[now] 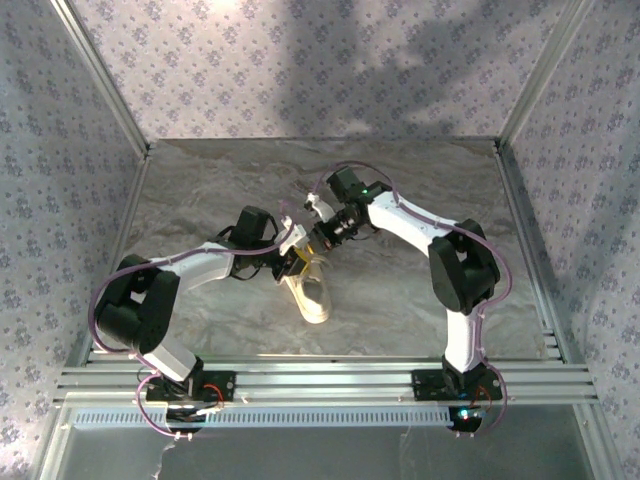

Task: Tie the shoes

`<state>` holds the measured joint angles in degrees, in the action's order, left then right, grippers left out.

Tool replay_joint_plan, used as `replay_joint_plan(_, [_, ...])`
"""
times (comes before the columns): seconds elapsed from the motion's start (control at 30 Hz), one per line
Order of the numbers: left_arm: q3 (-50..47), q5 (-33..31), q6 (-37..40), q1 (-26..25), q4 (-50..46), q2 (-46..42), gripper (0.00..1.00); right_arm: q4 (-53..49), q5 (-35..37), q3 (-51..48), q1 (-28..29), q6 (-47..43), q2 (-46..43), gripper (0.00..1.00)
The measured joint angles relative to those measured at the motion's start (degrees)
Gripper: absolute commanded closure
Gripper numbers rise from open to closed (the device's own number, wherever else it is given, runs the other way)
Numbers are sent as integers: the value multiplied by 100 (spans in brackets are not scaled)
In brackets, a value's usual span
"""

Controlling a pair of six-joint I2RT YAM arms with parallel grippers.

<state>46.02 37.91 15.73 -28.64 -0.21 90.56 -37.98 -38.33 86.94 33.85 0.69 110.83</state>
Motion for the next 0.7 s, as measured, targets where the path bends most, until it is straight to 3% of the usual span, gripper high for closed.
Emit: replay_joint_plan(0.7, [0, 2, -42, 26, -26, 0, 85, -109, 109, -306, -728, -24, -428, 100])
